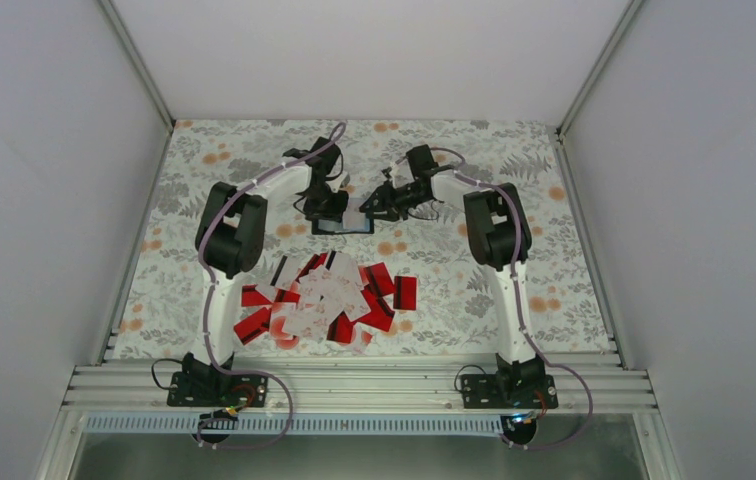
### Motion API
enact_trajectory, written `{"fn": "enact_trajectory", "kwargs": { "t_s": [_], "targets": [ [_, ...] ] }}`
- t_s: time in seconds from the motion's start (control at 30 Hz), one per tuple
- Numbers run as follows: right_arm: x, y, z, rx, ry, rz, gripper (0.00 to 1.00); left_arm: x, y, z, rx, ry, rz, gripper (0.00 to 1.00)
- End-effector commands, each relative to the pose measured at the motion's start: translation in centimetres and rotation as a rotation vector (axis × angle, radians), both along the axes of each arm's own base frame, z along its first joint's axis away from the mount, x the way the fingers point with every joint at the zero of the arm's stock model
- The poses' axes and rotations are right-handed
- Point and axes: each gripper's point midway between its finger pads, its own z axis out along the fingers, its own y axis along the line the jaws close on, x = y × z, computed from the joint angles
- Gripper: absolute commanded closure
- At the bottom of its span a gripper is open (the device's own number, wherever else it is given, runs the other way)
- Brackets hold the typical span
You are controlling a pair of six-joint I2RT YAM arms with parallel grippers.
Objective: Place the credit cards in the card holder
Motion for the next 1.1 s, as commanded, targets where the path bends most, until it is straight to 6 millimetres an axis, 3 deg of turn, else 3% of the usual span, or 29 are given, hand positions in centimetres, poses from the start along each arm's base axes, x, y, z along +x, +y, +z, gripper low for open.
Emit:
{"fn": "enact_trajectory", "kwargs": {
  "t_s": [0.0, 0.47, 1.07],
  "targets": [
    [-0.7, 1.2, -1.4, -0.022, 0.030, 0.022, 0.69, -0.8, -0.5, -2.0, -0.007, 0.045, -0.020, 0.98],
    [-0.6, 2.0, 1.0, 0.049, 0.001, 0.049, 0.69, -0.7, -1.5, -2.8, 0.003, 0.068, -0.034, 0.98],
    [0.1, 1.4, 2.2, -0.048, -0.070, 0.043, 0.72, -0.8, -1.3, -3.0, 0.018, 0.072, -0.026, 0.97]
  ]
}}
